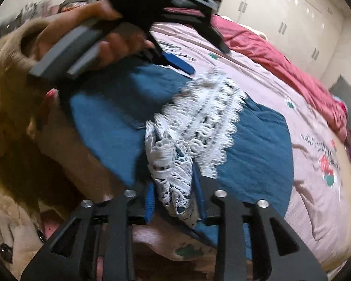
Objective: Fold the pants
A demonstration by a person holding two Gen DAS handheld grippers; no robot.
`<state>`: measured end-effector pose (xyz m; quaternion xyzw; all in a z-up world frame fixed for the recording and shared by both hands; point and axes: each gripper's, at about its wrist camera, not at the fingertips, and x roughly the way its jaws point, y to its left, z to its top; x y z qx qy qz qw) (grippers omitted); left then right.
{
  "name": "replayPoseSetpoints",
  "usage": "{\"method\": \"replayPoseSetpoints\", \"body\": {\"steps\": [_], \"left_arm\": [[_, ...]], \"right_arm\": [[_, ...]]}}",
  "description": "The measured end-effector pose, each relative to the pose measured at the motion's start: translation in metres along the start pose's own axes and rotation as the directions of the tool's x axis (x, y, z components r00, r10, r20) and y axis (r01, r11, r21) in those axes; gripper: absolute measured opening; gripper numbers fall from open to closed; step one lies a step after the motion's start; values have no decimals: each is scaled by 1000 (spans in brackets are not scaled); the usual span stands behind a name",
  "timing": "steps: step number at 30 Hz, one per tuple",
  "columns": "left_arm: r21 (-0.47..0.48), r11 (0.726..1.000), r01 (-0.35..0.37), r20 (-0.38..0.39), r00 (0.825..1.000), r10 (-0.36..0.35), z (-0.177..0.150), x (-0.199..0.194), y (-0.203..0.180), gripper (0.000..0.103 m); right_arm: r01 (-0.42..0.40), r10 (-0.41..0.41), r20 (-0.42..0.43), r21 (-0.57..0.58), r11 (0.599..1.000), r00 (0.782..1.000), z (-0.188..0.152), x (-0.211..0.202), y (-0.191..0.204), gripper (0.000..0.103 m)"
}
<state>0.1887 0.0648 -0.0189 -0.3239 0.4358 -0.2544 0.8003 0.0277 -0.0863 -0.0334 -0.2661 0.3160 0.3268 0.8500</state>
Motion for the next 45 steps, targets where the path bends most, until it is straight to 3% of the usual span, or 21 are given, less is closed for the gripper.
{"method": "replayPoseSetpoints", "body": {"steps": [3, 4, 6, 8, 11, 14, 17, 24, 30, 39, 42, 45], "left_arm": [[60, 995, -82, -21, 996, 83, -5, 17, -13, 63], [93, 990, -107, -19, 994, 109, -5, 24, -19, 44], [134, 983, -125, -19, 992, 128, -4, 30, -25, 17], [169, 975, -142, -18, 989, 147, -5, 33, -27, 16], [178, 973, -144, 0, 989, 147, -7, 25, -27, 16], [192, 968, -163, 17, 987, 162, -8, 17, -27, 16], [214, 959, -188, 36, 982, 185, -10, 12, -30, 16], [240, 937, -252, 27, 967, 253, -10, 20, -23, 16], [244, 927, -285, 35, 958, 285, -13, 23, -23, 22], [226, 915, -335, 130, 941, 312, -24, -32, -34, 39], [212, 904, -373, 164, 925, 343, -31, -48, -34, 46], [192, 886, -422, 217, 899, 381, -39, -68, -34, 50]], "right_arm": [[-48, 49, 33, -18, 999, 998, 0, -4, 10, 42], [-68, 68, 46, -13, 998, 997, -1, -8, 11, 43], [-112, 110, 81, 20, 994, 991, 0, -18, 6, 49], [-157, 149, 117, 64, 985, 982, -1, -30, -4, 53], [-185, 162, 151, 150, 971, 975, -1, -46, -25, 54], [-133, 106, 122, 247, 960, 987, -9, -45, -45, 54], [-58, 41, 62, 308, 950, 997, -16, -33, -62, 54], [7, 22, -83, 333, 943, 996, -23, 3, -50, 57], [4, 23, -70, 360, 933, 997, -28, 9, -58, 58], [-50, 48, 16, 391, 919, 999, -21, -17, -69, 62], [-57, 47, 34, 393, 918, 998, -19, -20, -71, 72], [-58, 47, 38, 399, 915, 998, -18, -23, -71, 74]]}}
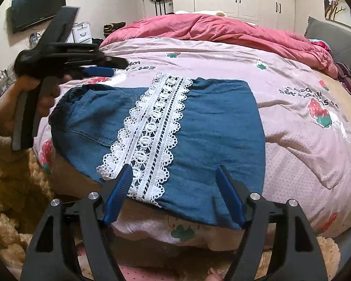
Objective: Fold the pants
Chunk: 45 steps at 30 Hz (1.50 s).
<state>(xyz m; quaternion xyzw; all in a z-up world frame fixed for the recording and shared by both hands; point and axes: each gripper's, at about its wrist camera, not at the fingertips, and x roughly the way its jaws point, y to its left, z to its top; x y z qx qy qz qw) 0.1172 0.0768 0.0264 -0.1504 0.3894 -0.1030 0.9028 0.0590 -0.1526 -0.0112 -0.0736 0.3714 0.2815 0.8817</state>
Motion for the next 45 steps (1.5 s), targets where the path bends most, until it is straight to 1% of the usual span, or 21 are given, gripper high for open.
{"method": "replayPoseSetpoints", "body": {"steps": [1, 4, 6, 10, 11, 12, 16, 18, 20, 21, 22, 26, 31, 34, 38, 41, 42, 45], "left_arm": [[-6, 1000, -6, 13, 1000, 7, -3, -7, 2, 52], [-17, 999, -32, 41, 999, 33, -10, -24, 6, 57], [-21, 998, -52, 54, 997, 53, -15, -32, 7, 59], [-23, 995, -94, 85, 992, 95, -24, -47, 7, 65], [-20, 994, -103, 92, 990, 105, -26, -50, 6, 66], [-20, 993, -119, 101, 988, 120, -29, -55, 6, 68], [-33, 987, -157, 126, 979, 160, -41, -72, 8, 76], [-43, 983, -176, 132, 975, 180, -45, -78, 10, 78], [-54, 976, -209, 136, 967, 215, -51, -85, 10, 79], [-59, 974, -220, 139, 964, 226, -54, -88, 11, 81], [-70, 971, -227, 137, 962, 235, -59, -93, 12, 83], [-85, 966, -243, 124, 960, 253, -71, -102, 17, 84], [-110, 945, -307, 115, 941, 319, -81, -114, 28, 85], [-133, 938, -320, 94, 938, 333, -88, -118, 36, 86], [-170, 932, -319, 62, 941, 333, -103, -122, 47, 87], [-183, 929, -323, 41, 941, 335, -111, -121, 52, 87], [-189, 929, -318, 35, 943, 330, -114, -120, 54, 87], [-223, 936, -274, 16, 959, 284, -122, -117, 58, 87]], "right_arm": [[3, -3, 0, 4, 1000, 1000, 1, 0, 0, 76], [11, -11, 6, 17, 1000, 1000, 0, -1, 1, 76], [18, -19, 9, 22, 1000, 1000, 1, -2, 0, 81], [33, -33, 17, 32, 999, 999, 2, -6, -1, 82], [40, -41, 19, 35, 999, 999, 2, -7, -1, 86], [44, -45, 22, 38, 998, 999, 2, -8, -1, 92], [56, -58, 35, 51, 997, 998, 5, -12, -4, 92], [66, -68, 36, 57, 996, 997, 6, -12, -5, 92], [72, -75, 37, 66, 995, 996, 8, -12, -5, 96], [77, -80, 42, 71, 995, 996, 9, -13, -5, 98], [80, -84, 52, 74, 994, 995, 11, -16, -6, 98], [83, -87, 65, 73, 994, 994, 15, -19, -5, 98], [63, -66, 74, 37, 997, 995, 27, -19, 2, 98], [39, -39, 84, -1, 999, 996, 41, -18, 10, 98], [13, -8, 83, -65, 998, 997, 62, -14, 23, 98], [-38, 46, 71, -105, 994, 996, 80, -6, 35, 98], [-73, 80, 54, -121, 990, 995, 88, 0, 40, 98], [-122, 126, 18, -158, 980, 992, 102, 13, 54, 98]]}}
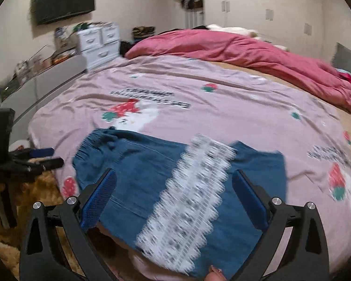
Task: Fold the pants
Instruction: 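Grasp the elastic waistband with the left gripper and lift it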
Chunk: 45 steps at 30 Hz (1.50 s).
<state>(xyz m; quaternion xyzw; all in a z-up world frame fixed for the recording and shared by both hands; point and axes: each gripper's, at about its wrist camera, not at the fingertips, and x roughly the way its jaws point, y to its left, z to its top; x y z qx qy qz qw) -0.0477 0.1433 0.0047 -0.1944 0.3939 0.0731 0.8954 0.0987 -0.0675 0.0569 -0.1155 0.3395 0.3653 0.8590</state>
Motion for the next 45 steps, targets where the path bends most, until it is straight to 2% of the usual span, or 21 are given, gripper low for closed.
{"method": "replayPoseSetpoints", "body": {"steps": [2, 8, 9, 15, 18, 22, 24, 27, 30, 34, 38, 41, 43, 45], "left_arm": [[-22, 999, 32, -21, 999, -32, -6, 4, 3, 87], [-48, 996, 69, -33, 997, -70, -12, 8, 1, 87], [-53, 996, 78, -31, 996, -80, -12, 8, 1, 84], [-82, 977, 196, -37, 979, -200, -13, 17, -9, 52], [-94, 969, 230, -52, 970, -236, -14, 24, -14, 43], [-117, 960, 253, -62, 963, -262, -15, 34, -16, 40], [-118, 960, 253, -67, 963, -262, -16, 39, -16, 40], [-125, 958, 258, -69, 961, -268, -17, 42, -13, 40], [-133, 955, 264, -74, 958, -275, -17, 45, -11, 40], [-130, 957, 259, -76, 960, -270, -15, 50, -12, 40], [-143, 954, 262, -77, 958, -275, -13, 51, -13, 41], [-149, 952, 266, -70, 958, -279, -9, 48, -15, 49], [-140, 954, 263, -61, 960, -274, -7, 43, -18, 59], [-133, 956, 262, -54, 961, -271, -5, 40, -20, 60]], "right_arm": [[-33, 32, -23, -39, 999, 999, 12, 12, 10, 98], [-115, 98, -119, -155, 981, 988, 36, 51, 37, 98], [-128, 105, -135, -169, 977, 985, 39, 57, 40, 98], [-210, 161, -218, -224, 952, 963, 58, 92, 62, 98], [-262, 203, -250, -232, 937, 947, 65, 105, 70, 98], [-305, 229, -298, -240, 921, 927, 70, 124, 76, 97], [-321, 240, -316, -238, 917, 918, 69, 134, 79, 96], [-352, 256, -348, -249, 902, 902, 65, 147, 86, 83], [-367, 266, -354, -258, 894, 897, 62, 154, 92, 81], [-417, 308, -376, -252, 873, 874, 59, 164, 98, 52], [-427, 321, -364, -263, 865, 874, 57, 158, 96, 42], [-449, 366, -324, -236, 862, 872, 61, 141, 85, 36], [-469, 402, -294, -210, 858, 867, 64, 127, 76, 35], [-486, 431, -267, -192, 853, 862, 65, 115, 67, 35]]}}
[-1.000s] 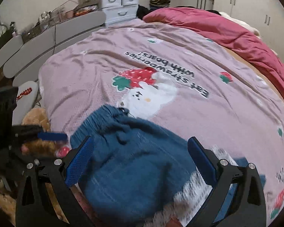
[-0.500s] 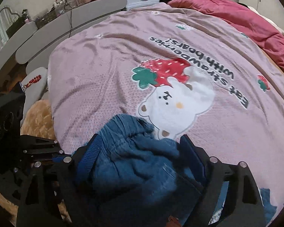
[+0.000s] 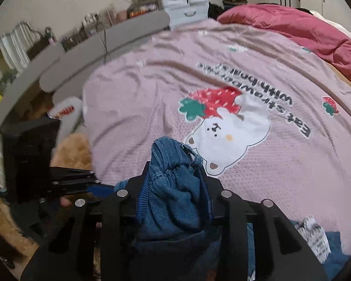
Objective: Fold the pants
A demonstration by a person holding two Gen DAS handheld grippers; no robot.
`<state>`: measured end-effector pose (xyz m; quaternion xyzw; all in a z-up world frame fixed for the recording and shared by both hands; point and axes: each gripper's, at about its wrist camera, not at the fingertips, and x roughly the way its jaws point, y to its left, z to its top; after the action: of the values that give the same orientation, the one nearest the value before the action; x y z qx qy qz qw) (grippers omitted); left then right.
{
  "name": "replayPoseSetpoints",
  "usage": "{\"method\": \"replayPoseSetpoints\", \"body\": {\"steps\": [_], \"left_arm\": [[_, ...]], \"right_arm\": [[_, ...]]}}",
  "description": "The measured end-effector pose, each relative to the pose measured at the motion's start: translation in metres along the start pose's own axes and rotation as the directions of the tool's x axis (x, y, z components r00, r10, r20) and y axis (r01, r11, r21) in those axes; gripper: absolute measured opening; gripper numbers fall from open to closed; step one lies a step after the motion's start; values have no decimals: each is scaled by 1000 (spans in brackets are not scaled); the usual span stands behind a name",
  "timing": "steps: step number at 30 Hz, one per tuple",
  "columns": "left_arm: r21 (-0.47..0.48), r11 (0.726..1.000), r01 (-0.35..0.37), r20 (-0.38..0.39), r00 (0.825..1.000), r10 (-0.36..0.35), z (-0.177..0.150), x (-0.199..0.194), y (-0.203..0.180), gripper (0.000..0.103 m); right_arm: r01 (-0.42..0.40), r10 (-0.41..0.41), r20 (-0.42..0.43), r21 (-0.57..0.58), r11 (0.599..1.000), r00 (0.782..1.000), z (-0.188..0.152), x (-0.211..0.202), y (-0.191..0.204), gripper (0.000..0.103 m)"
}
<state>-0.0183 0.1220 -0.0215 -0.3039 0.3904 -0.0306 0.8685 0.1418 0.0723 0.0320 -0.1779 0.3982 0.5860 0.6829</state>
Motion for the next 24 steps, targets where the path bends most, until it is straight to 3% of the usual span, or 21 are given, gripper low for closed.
{"method": "replayPoseSetpoints", "body": {"steps": [5, 10, 14, 24], "left_arm": [[-29, 998, 55, -25, 998, -56, 6, 9, -10, 69], [-114, 972, 203, -81, 974, -213, 9, 31, -22, 72], [-90, 974, 210, -89, 972, -218, 12, 38, -41, 68], [20, 973, 231, -106, 968, -227, 19, 53, -103, 68]], "right_arm": [[-58, 55, 71, 37, 998, 996, -9, -34, -8, 34], [-75, 68, 132, 49, 996, 989, -23, -62, -16, 34], [-68, 56, 173, 66, 995, 983, -37, -79, -26, 34], [-42, 13, 247, 114, 993, 969, -66, -115, -58, 35]]}}
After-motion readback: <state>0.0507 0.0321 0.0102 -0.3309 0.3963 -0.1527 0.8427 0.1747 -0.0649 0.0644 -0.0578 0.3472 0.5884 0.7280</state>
